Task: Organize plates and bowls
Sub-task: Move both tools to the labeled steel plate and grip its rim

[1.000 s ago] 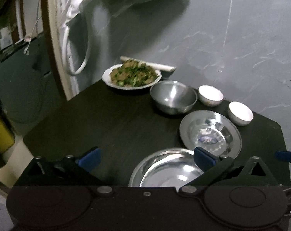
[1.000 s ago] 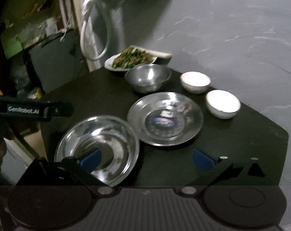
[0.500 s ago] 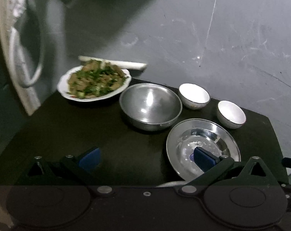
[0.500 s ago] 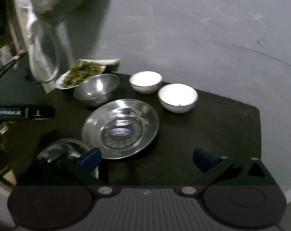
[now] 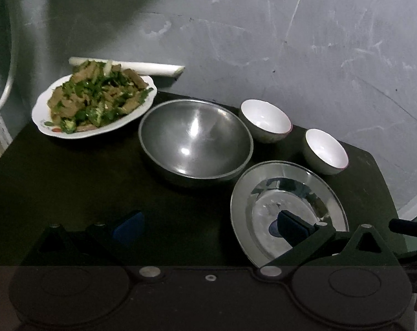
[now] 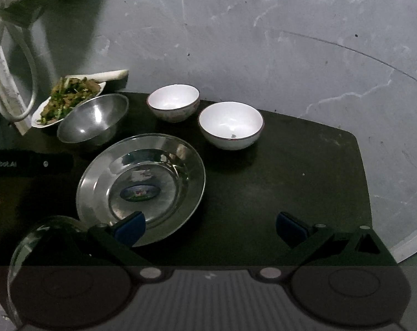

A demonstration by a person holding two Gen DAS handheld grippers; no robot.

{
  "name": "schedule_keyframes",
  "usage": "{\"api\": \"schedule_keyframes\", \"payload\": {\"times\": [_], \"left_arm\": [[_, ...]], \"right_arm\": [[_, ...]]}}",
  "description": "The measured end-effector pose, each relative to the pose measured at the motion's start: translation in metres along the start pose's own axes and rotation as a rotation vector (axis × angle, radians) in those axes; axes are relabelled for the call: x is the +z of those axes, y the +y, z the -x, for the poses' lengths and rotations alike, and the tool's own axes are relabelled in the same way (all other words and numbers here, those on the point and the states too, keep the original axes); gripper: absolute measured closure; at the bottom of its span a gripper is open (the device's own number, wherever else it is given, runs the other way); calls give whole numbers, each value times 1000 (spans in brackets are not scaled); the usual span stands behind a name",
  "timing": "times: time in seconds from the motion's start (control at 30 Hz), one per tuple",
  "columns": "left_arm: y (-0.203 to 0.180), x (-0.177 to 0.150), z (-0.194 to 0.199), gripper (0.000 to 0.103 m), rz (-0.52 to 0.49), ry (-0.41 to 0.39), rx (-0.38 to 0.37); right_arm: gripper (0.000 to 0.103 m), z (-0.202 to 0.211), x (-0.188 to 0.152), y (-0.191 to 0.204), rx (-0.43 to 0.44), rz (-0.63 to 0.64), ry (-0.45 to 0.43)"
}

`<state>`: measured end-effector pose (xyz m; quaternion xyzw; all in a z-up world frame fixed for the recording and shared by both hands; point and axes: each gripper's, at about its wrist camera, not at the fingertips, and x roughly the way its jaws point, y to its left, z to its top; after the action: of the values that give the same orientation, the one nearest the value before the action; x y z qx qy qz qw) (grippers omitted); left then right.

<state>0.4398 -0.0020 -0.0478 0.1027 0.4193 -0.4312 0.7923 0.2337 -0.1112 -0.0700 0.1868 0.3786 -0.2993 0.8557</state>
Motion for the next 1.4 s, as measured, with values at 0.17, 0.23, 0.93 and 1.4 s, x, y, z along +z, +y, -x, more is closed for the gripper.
{"api": "schedule_keyframes", "payload": {"times": [0.17,0.23,0.93,1.4], "left_arm": [[-1,0,-6,1,-6,16,-1],[-2,1,-8,1,-5,20,3],[-10,3,-25,21,-25,64,-4],[-16,4,-37,73,-20,110,-39]], "right_arm": [[0,-11,3,1,-9,0,22],[0,-15,4,2,-12,4,28],[11,-43,11,6,29,-9,59],[39,-49,13,7,58,-25,74]]}}
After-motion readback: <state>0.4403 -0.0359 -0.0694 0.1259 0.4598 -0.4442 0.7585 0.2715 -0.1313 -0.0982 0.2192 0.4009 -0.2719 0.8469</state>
